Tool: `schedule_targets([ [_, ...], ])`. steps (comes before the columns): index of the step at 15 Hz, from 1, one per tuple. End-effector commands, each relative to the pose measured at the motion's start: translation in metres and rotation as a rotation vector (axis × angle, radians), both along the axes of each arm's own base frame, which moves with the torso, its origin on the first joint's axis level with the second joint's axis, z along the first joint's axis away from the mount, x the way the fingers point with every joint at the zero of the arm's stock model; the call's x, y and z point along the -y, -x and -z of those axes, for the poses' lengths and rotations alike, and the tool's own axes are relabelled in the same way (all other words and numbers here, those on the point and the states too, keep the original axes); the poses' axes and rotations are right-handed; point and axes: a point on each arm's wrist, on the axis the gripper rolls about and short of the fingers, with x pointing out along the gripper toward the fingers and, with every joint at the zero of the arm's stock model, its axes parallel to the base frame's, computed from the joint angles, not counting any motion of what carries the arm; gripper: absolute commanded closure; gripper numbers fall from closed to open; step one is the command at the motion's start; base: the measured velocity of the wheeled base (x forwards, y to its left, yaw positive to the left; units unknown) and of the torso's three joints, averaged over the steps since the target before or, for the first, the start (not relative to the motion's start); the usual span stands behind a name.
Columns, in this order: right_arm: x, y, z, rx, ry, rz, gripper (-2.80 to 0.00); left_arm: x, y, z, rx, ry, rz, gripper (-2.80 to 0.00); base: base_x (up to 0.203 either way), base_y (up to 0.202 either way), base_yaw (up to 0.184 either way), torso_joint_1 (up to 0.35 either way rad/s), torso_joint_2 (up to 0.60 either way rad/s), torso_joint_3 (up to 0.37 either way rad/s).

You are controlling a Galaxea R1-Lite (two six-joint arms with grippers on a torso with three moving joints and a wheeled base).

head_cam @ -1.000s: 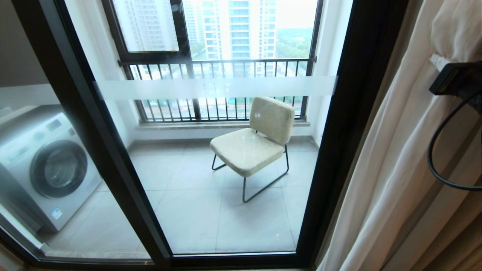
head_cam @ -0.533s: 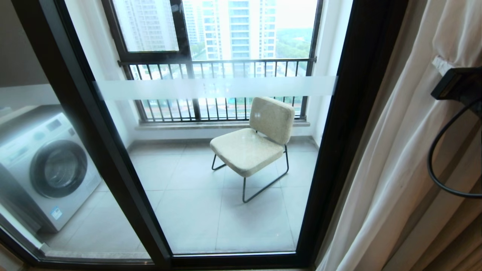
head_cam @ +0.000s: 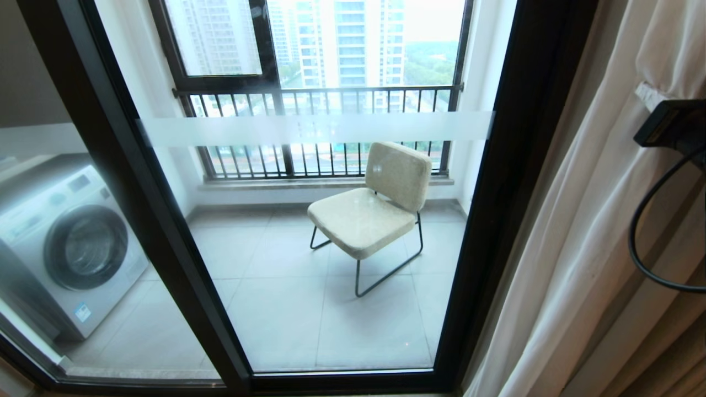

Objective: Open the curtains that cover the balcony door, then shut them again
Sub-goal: Close the inner curtains on both sides

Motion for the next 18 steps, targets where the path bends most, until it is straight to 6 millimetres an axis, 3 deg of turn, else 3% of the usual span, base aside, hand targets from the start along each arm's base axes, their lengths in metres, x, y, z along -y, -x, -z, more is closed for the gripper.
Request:
schedule_targets([
  [1,-0.0001,0.0003,-0.0003,0.005,-0.001,-0.001,0.00,0.0000,0.0000,0.0000,0.000,0.001,0.000,0.00,0.000,0.000,0.000,0.000,0.00,0.000],
  [10,-0.0001,0.0011,-0.0011,0.008,0.000,-0.002,0.00,0.0000,0.0000,0.0000,0.000,0.001,0.000,0.00,0.001,0.007,-0.001,0.000,0.00,0.001],
  [18,-0.0001,-0.0002,0.0005,0.002,0.000,-0.002,0.00,0.0000,0.0000,0.0000,0.000,0.001,0.000,0.00,0.000,0.182,-0.001,0.004,0.00,0.004],
])
